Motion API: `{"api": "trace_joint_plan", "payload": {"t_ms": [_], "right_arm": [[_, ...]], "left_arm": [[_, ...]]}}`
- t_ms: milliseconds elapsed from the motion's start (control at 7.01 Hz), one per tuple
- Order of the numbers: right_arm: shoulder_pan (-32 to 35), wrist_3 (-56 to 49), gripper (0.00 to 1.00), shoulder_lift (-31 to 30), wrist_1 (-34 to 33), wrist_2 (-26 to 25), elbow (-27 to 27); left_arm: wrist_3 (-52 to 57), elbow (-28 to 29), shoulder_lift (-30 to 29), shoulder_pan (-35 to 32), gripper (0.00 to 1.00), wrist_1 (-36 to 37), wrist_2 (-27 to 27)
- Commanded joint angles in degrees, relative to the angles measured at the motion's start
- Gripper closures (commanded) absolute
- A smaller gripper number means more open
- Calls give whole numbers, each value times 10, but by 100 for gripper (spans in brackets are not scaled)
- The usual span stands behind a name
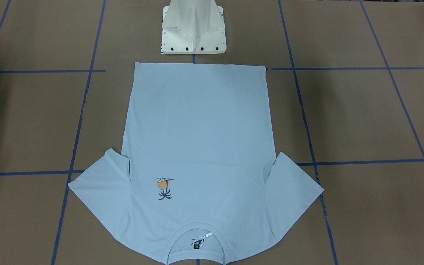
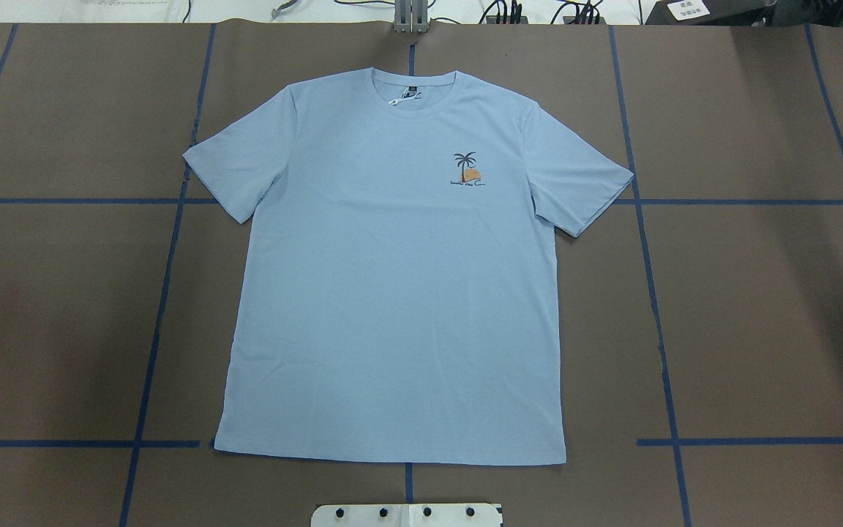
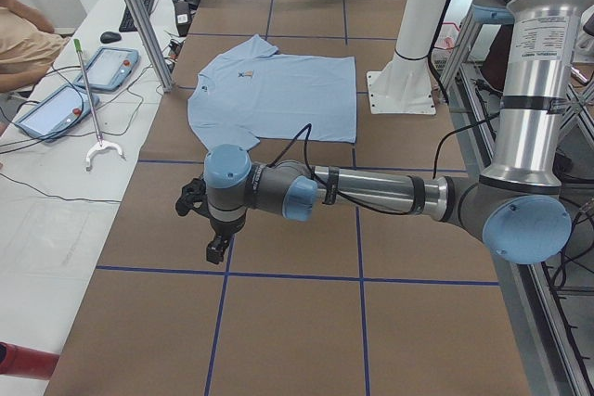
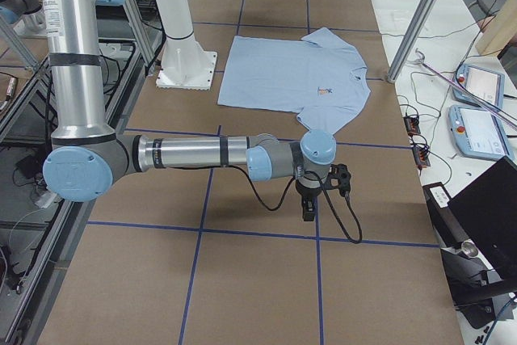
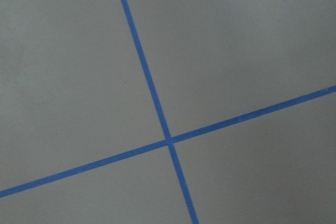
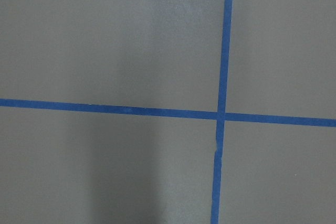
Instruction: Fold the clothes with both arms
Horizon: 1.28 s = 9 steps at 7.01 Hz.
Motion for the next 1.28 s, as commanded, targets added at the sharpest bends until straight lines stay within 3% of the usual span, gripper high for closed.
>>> {"api": "trace_joint_plan", "payload": {"t_ms": [0,570,855,1140], "right_arm": [[-1,1,0,1,0,1,1],[-1,-1,0,-6,4,30,-16],[-3,4,0,-6,44,75,-20],[-32,23,0,-6,100,76,-18]], "left_arm": [[1,-13,2,1,0,3,6],[-3,-36,27,1,0,3,0],[-2,-40,27,1,0,-6,-1],[-4,-37,31,1,0,-21,-9]]}}
